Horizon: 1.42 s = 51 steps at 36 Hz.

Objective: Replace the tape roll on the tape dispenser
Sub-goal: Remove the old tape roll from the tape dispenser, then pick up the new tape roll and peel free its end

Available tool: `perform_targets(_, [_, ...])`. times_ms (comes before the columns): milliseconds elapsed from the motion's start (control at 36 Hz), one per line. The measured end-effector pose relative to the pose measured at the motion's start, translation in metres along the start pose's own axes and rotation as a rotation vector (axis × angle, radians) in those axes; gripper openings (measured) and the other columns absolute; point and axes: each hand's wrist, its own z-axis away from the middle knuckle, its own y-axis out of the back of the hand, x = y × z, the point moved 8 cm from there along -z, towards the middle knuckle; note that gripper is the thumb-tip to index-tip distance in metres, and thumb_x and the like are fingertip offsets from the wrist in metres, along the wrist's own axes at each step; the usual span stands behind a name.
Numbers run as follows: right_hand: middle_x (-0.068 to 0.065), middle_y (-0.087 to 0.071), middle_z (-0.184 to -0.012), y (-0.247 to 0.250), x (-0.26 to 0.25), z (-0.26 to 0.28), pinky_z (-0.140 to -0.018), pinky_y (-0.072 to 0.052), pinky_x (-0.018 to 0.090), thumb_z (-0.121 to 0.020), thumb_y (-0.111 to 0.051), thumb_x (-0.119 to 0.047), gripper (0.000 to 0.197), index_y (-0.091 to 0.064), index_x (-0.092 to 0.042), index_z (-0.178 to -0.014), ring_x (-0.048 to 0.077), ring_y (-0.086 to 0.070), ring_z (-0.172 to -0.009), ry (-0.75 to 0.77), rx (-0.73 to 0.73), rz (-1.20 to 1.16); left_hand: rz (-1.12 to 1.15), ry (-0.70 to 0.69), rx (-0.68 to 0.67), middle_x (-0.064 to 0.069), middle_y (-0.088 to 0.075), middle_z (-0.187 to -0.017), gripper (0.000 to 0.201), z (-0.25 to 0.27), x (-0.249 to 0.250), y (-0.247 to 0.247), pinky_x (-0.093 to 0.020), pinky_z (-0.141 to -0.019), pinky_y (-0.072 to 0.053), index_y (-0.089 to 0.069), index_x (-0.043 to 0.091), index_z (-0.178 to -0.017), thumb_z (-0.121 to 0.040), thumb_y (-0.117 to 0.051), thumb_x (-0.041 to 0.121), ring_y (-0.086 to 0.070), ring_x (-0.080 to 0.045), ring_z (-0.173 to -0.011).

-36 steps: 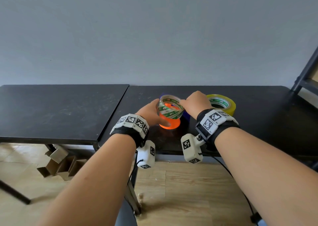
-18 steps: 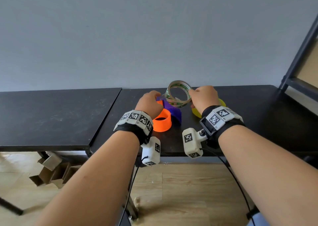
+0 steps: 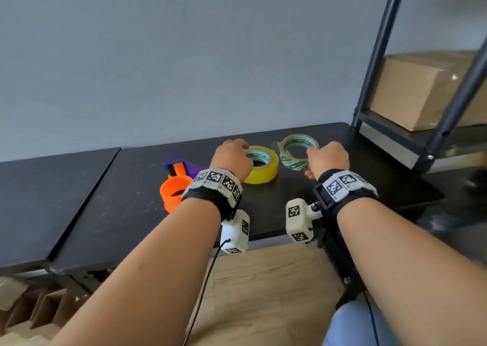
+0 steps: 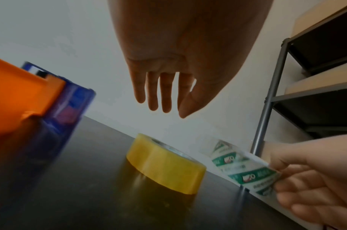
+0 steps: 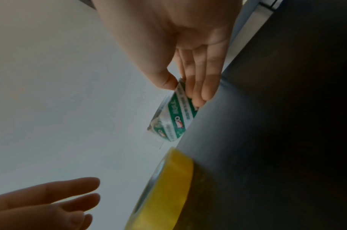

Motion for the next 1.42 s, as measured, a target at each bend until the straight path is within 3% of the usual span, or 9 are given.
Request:
perform_targets(194, [0.015, -0.073, -0.091, 0.006, 0.046, -0.036, -0.068, -0.062, 0.046, -0.084, -0.062, -0.030, 0.030, -0.057, -0.009, -0.106, 0.033, -0.074, -0.076, -0.120, 0.092, 0.019, -0.029, 0.009, -0.035, -0.010, -0.050, -0.136, 0.047, -0.004, 0.016, -0.020, -0.041, -0.101, -0.047, -0.054, 0.017, -0.132, -0.086, -0.049, 0.007, -0.051, -0.028, -0.122])
perform_targets(361, [0.018, -0.068, -0.114, 0.010, 0.035, -0.025, -0.079, -0.060, 0.045, -0.091, -0.056, -0.018, 0.032, -0.050, -0.008, -0.121, 0.036, -0.072, -0.093, -0.108, 0.040, 0.037, -0.070, 0.021, -0.039, -0.010, -0.049, -0.137, 0.049, -0.006, 0.015, -0.020, -0.041, -0.101, -0.047, -0.055, 0.017, -0.133, -0.086, -0.048, 0.004, -0.051, -0.028, -0.122])
perform_targets(472, [0.016, -0.060, -0.130, 0.015, 0.017, -0.015, -0.074, -0.043, 0.033, -0.097, -0.047, -0.012, 0.036, -0.046, -0.007, -0.132, 0.035, -0.062, -0.113, 0.015, -0.009, 0.077, -0.089, 0.029, -0.030, -0.009, -0.049, -0.136, 0.047, -0.007, 0.011, -0.014, -0.041, -0.098, -0.049, -0.055, 0.018, -0.132, -0.087, -0.049, 0.006, -0.051, -0.027, -0.121])
perform_targets(694, [0.006, -0.065, -0.123, -0.014, -0.039, 0.024, -0.087, -0.040, 0.029, -0.094, -0.050, -0.017, 0.033, -0.059, -0.014, -0.125, 0.029, -0.059, -0.116, 0.370, -0.154, 0.241, -0.138, 0.032, -0.003, -0.009, -0.050, -0.136, 0.048, -0.003, -0.004, 0.002, -0.040, -0.099, -0.047, -0.055, 0.020, -0.132, -0.086, -0.050, 0.007, -0.050, -0.028, -0.123])
perform_targets(833, [0.009, -0.062, -0.122, -0.052, -0.067, 0.057, -0.093, -0.050, 0.043, -0.091, -0.054, -0.016, 0.032, -0.062, -0.018, -0.122, 0.030, -0.056, -0.116, 0.610, -0.263, 0.412, -0.266, 0.014, 0.040, -0.010, -0.053, -0.133, 0.042, 0.004, -0.016, 0.017, -0.042, -0.100, -0.043, -0.057, 0.020, -0.128, -0.087, -0.053, 0.014, -0.047, -0.030, -0.124])
perform_targets(944, [0.010, -0.058, -0.128, -0.077, -0.075, 0.079, -0.096, -0.045, 0.041, -0.090, -0.052, -0.017, 0.038, -0.061, -0.018, -0.127, 0.032, -0.052, -0.121, 0.700, -0.325, 0.589, -0.366, -0.014, 0.051, -0.011, -0.055, -0.130, 0.040, 0.008, -0.023, 0.028, -0.041, -0.100, -0.038, -0.060, 0.018, -0.125, -0.086, -0.051, 0.015, -0.048, -0.031, -0.122])
perform_targets(1083, [0.012, -0.066, -0.123, -0.098, -0.076, 0.093, -0.090, -0.051, 0.039, -0.092, -0.050, -0.023, 0.038, -0.064, -0.011, -0.125, 0.032, -0.062, -0.111, 0.672, -0.434, 0.654, -0.449, -0.024, 0.051, -0.010, -0.057, -0.124, 0.038, 0.011, -0.034, 0.035, -0.040, -0.100, -0.037, -0.063, 0.016, -0.119, -0.082, -0.052, 0.014, -0.049, -0.031, -0.117])
perform_targets(1222, [0.011, -0.056, -0.140, -0.118, -0.069, 0.096, -0.101, -0.047, 0.040, -0.097, -0.047, -0.022, 0.045, -0.050, -0.008, -0.140, 0.032, -0.056, -0.125, 0.526, -0.589, 0.812, -0.450, -0.028, 0.038, -0.009, -0.057, -0.124, 0.038, 0.013, -0.041, 0.036, -0.040, -0.100, -0.037, -0.063, 0.017, -0.119, -0.083, -0.051, 0.014, -0.049, -0.031, -0.117])
perform_targets(1416, [0.014, -0.065, -0.125, -0.118, -0.073, 0.103, -0.088, -0.050, 0.036, -0.097, -0.043, -0.013, 0.034, -0.063, -0.006, -0.123, 0.031, -0.063, -0.115, 0.554, -0.560, 0.925, -0.413, -0.035, 0.041, -0.007, -0.056, -0.128, 0.040, 0.017, -0.046, 0.038, -0.040, -0.103, -0.035, -0.062, 0.018, -0.121, -0.083, -0.051, 0.015, -0.047, -0.029, -0.120])
